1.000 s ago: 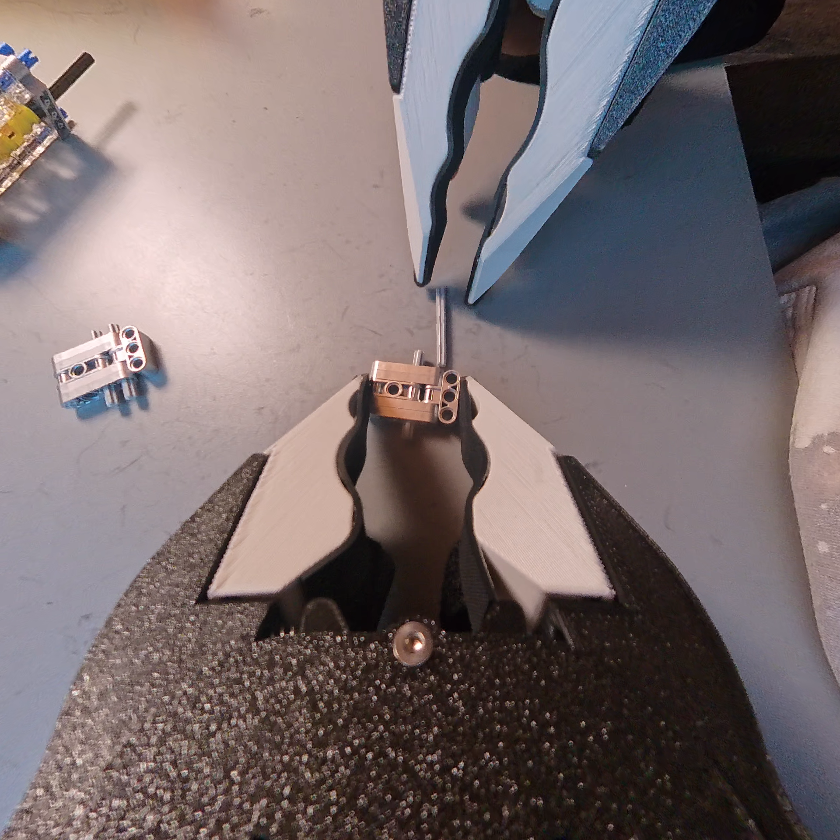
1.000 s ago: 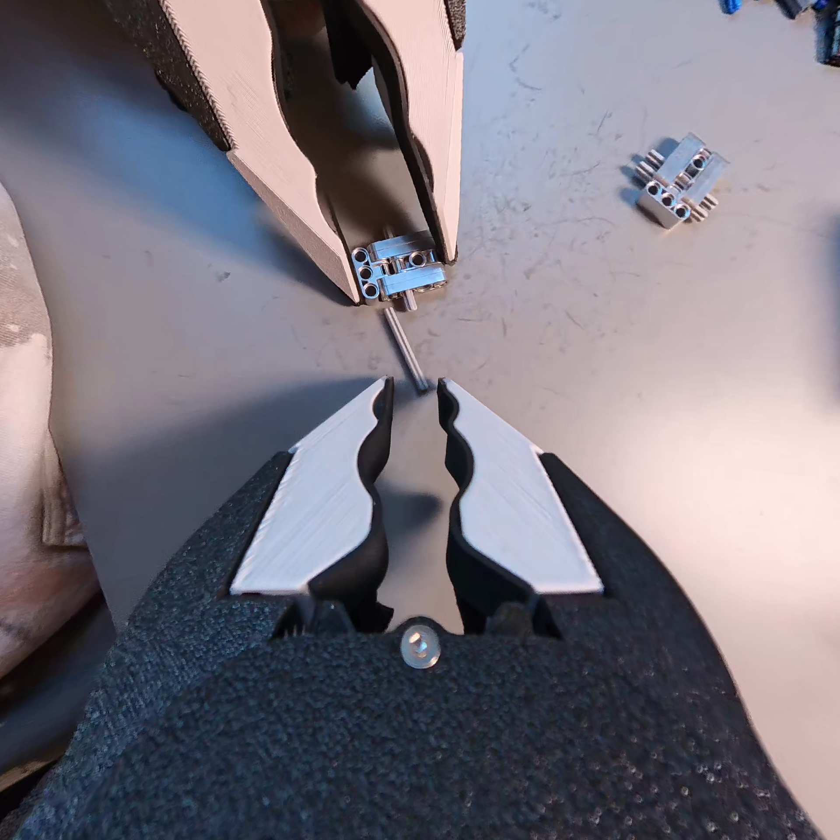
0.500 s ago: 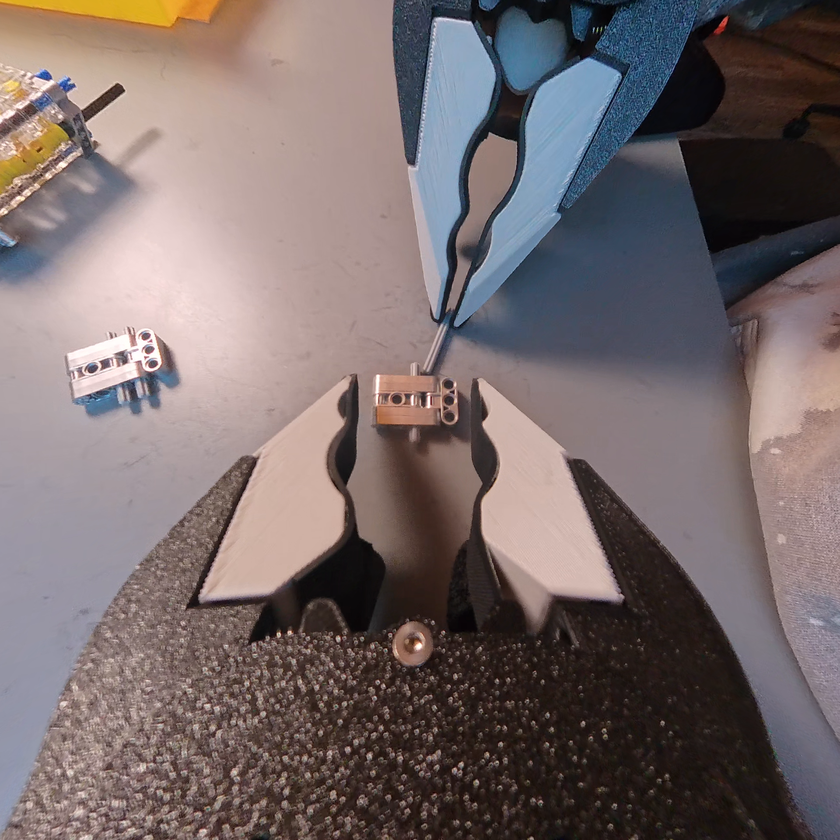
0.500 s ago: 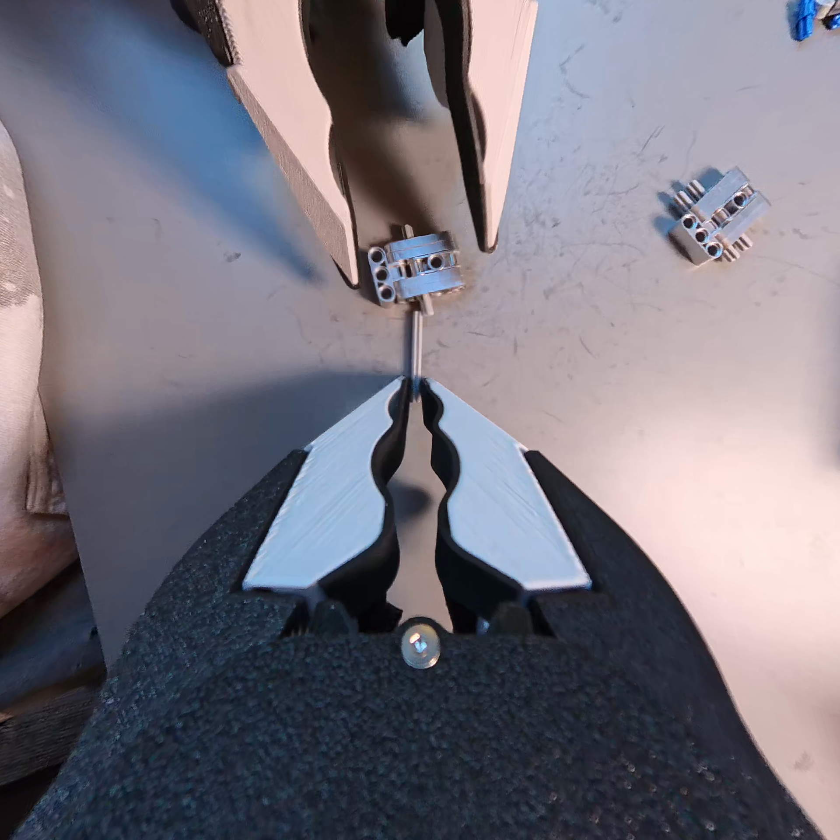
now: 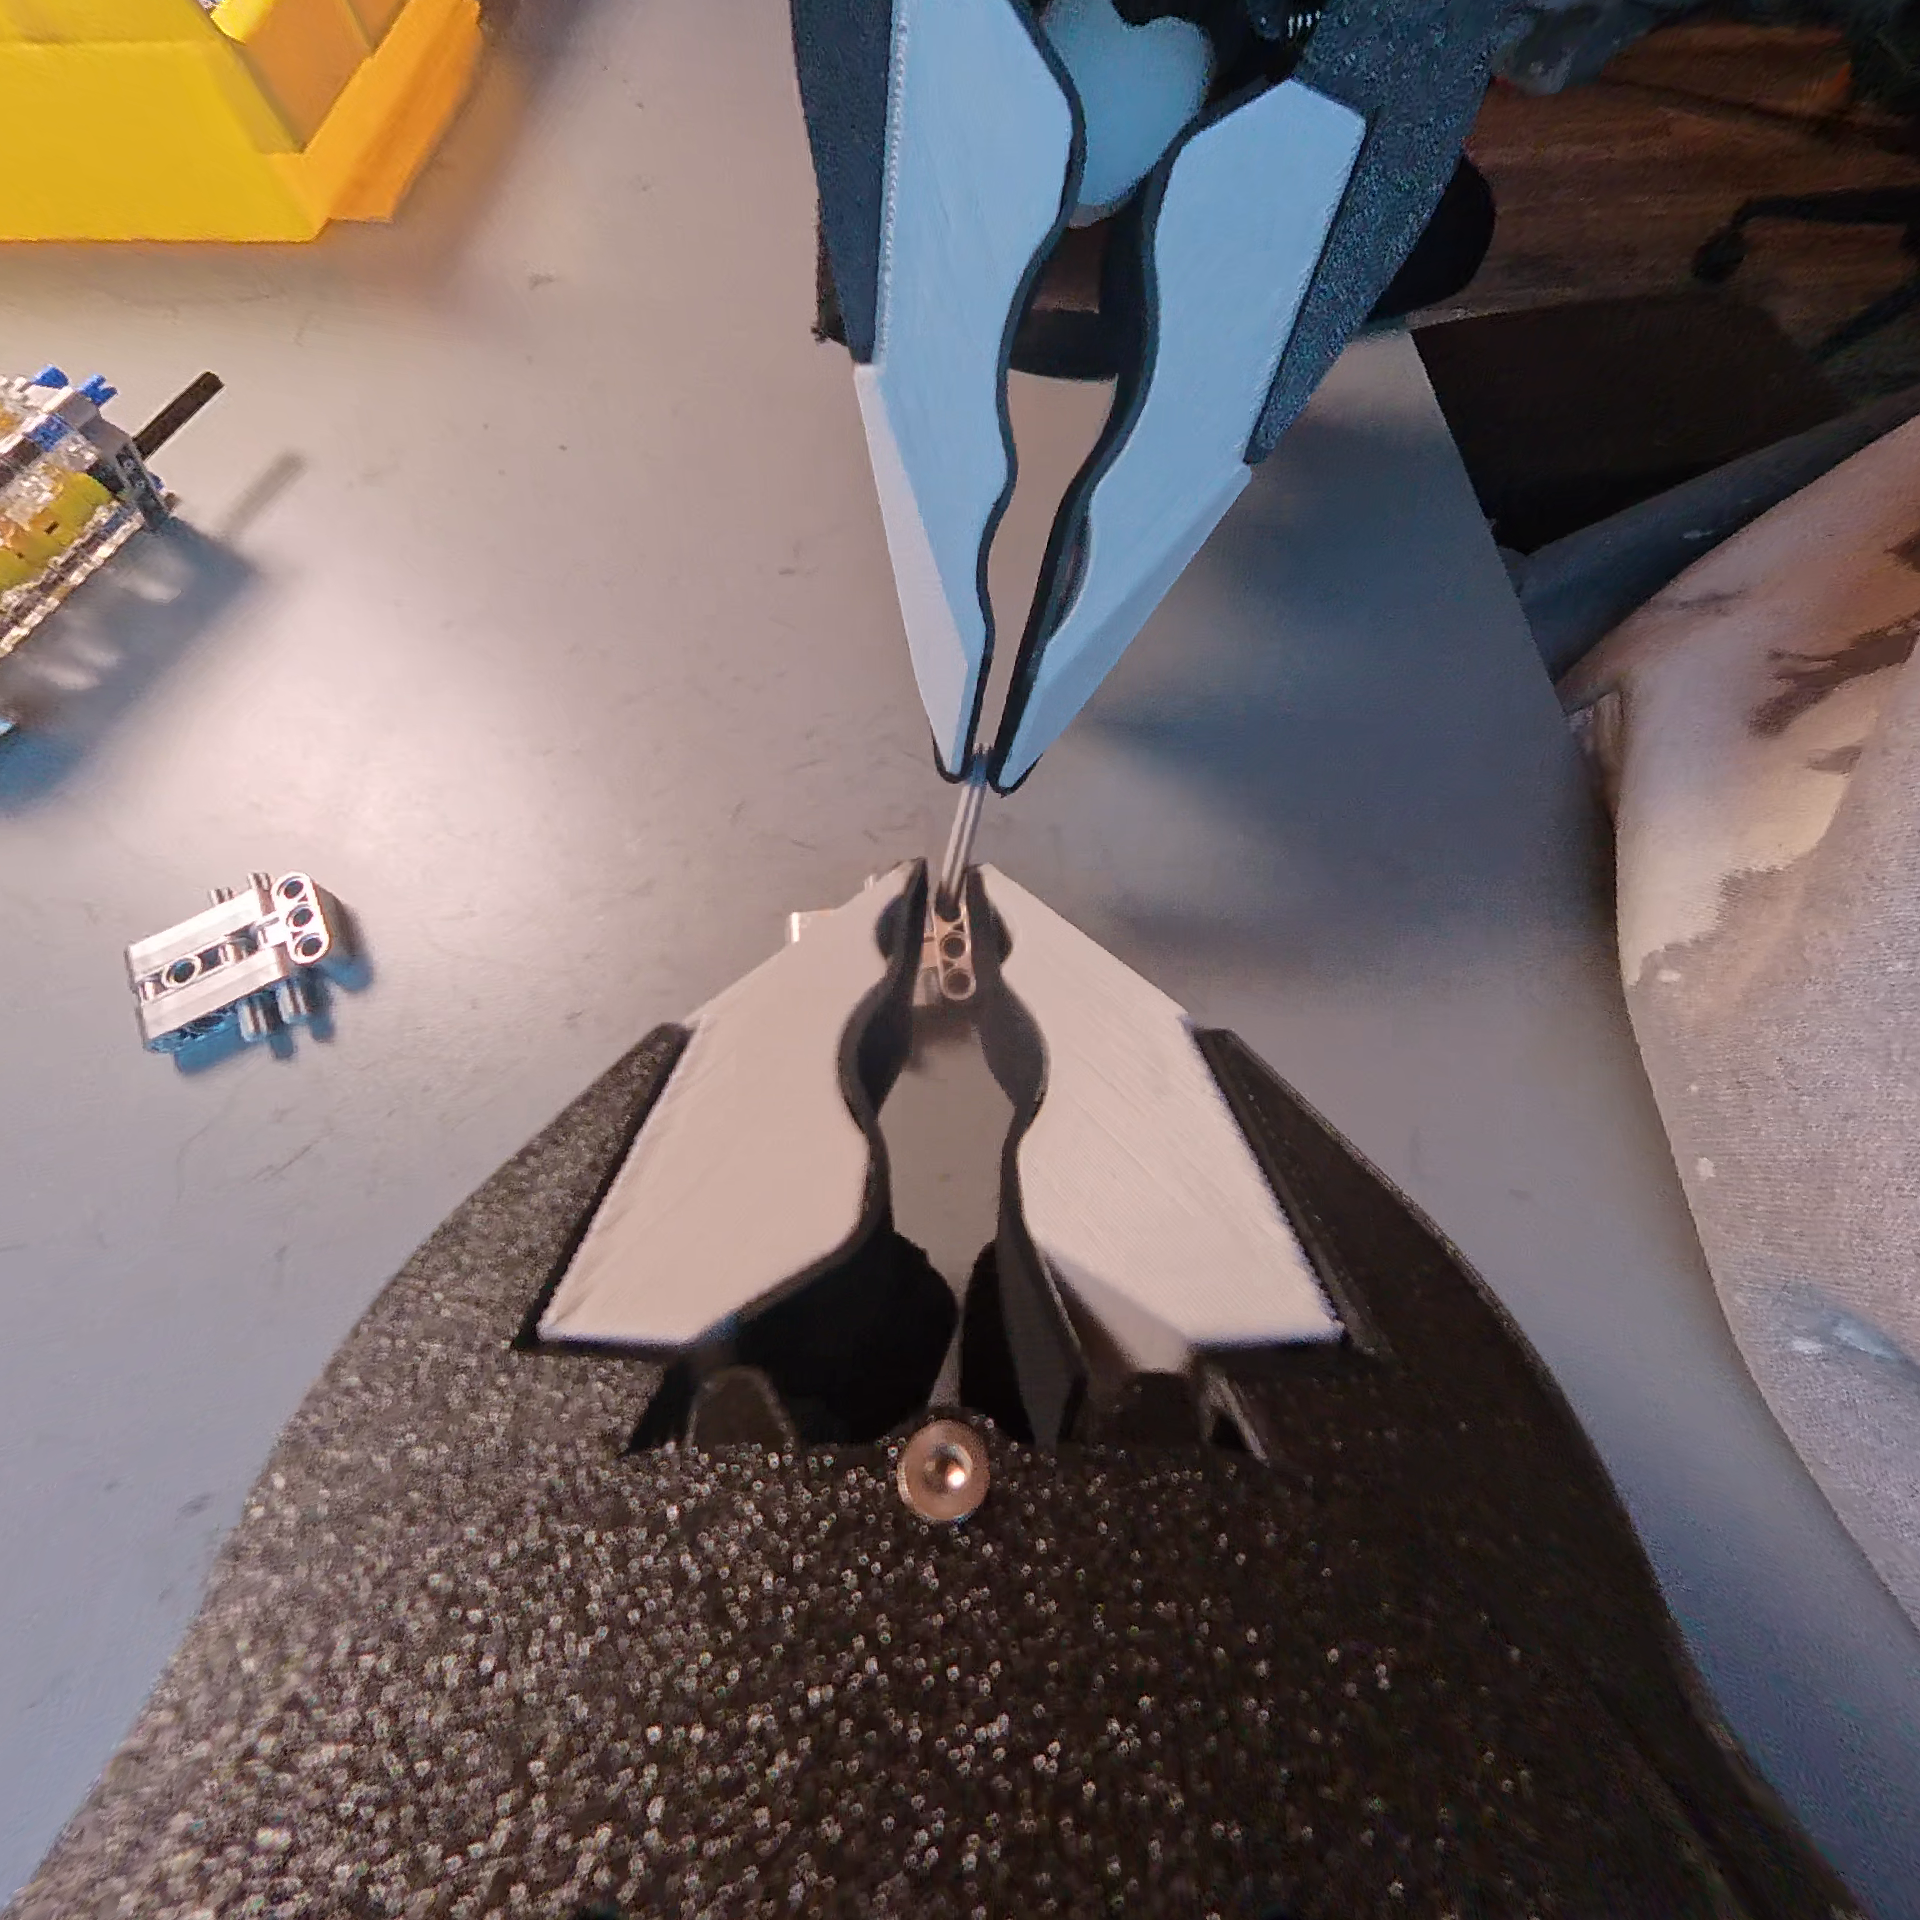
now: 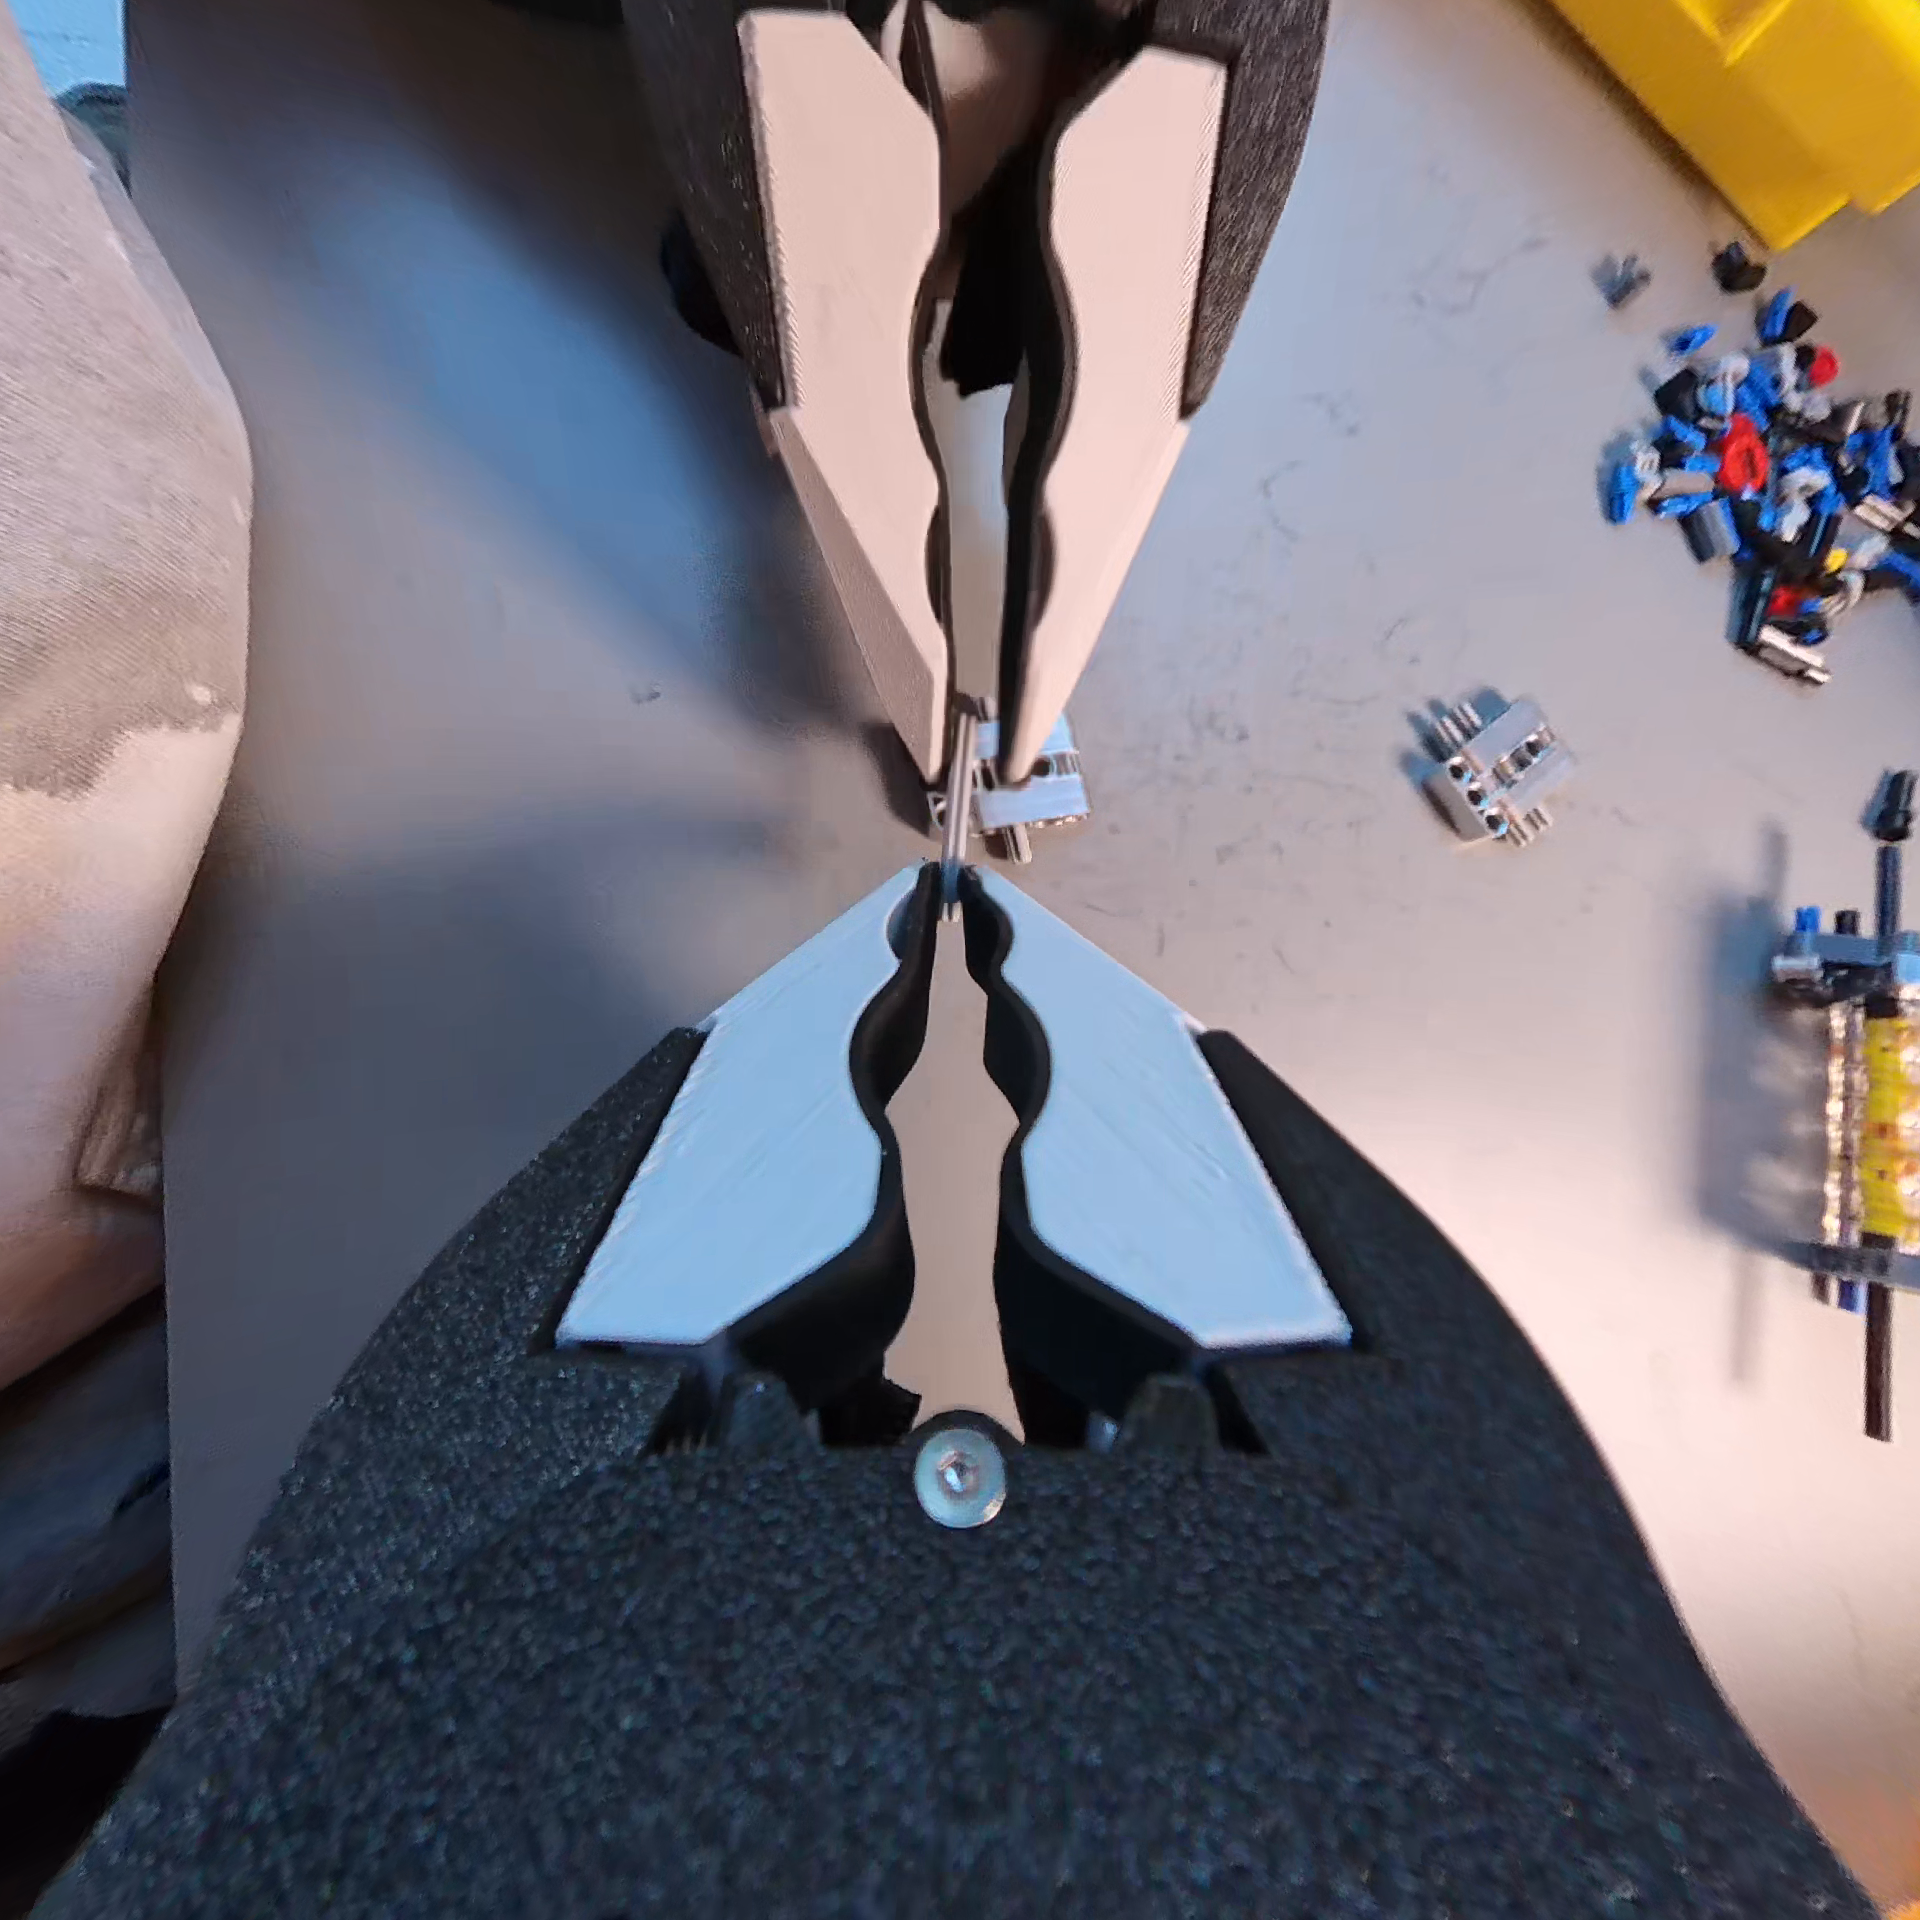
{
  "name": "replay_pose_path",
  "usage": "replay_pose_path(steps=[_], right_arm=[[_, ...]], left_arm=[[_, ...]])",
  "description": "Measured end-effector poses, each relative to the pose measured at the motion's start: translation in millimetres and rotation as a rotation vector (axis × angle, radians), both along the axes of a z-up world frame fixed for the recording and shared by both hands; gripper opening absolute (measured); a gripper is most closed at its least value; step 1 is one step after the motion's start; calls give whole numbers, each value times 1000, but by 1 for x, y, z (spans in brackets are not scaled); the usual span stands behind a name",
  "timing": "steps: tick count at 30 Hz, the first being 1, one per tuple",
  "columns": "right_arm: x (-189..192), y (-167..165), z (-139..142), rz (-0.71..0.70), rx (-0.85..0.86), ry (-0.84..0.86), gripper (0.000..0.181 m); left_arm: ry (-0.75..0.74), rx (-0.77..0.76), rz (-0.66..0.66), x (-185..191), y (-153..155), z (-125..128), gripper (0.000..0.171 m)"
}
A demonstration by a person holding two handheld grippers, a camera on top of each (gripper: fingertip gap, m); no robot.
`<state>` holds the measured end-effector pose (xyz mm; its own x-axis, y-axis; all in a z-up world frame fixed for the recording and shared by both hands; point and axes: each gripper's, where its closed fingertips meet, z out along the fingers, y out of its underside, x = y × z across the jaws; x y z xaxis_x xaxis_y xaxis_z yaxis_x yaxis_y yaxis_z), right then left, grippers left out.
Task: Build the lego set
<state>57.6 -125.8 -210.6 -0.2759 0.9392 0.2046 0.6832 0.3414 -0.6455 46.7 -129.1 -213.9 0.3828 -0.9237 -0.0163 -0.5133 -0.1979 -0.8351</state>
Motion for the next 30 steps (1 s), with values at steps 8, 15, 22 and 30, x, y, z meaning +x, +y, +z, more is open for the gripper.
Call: replay_pose_path(steps=[8,15,22,30], right_arm=[[-2,0,13,-45,-106,87,3],[-1,-5,33,-94,-408,190,7],[2,-2,33,-99,-433,183,4],[2,-1,33,-106,-467,180,4]], left_arm=[[4,110,-35,2,-3,13,1],[21,316,-43,6,-3,30,1],[32,390,-37,4,-2,37,1],[69,405,-41,4,-2,32,1]])
